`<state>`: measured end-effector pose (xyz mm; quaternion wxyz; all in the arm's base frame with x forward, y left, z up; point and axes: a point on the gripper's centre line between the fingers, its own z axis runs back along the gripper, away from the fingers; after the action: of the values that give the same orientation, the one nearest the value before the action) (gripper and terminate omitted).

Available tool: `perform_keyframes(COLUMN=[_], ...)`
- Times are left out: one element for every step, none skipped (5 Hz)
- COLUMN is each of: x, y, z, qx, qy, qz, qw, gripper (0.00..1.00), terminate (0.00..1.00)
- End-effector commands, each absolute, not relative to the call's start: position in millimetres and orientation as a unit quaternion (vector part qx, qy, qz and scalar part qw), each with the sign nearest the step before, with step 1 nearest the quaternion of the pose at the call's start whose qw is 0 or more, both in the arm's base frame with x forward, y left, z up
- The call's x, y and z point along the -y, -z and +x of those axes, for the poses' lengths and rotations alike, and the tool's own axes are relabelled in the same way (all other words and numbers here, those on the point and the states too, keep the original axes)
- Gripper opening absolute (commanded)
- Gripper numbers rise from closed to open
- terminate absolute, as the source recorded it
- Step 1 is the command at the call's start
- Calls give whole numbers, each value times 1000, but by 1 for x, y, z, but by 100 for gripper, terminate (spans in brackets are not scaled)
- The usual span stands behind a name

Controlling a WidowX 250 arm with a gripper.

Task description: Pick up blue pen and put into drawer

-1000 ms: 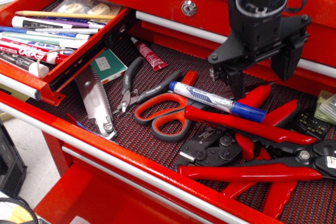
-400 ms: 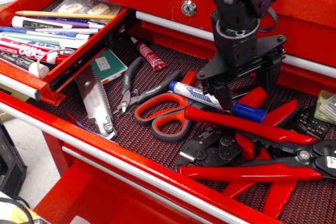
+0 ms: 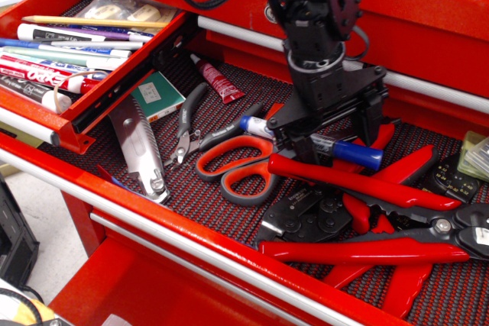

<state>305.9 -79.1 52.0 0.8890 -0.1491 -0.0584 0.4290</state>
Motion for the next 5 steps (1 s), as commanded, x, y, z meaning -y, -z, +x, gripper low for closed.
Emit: perform_keyframes(x=[78, 79, 80, 74, 60], y=[-43, -40, -38, -78, -121], z=[302, 298, 295, 283, 273], qx=[61, 59, 61, 95, 89], qy=[-441, -451, -458, -483, -511], qz=[-155, -154, -150, -85, -19], qw=[882, 877, 874, 866, 855], gripper=[0, 0, 0, 0, 0], terminate=[0, 0, 0, 0, 0])
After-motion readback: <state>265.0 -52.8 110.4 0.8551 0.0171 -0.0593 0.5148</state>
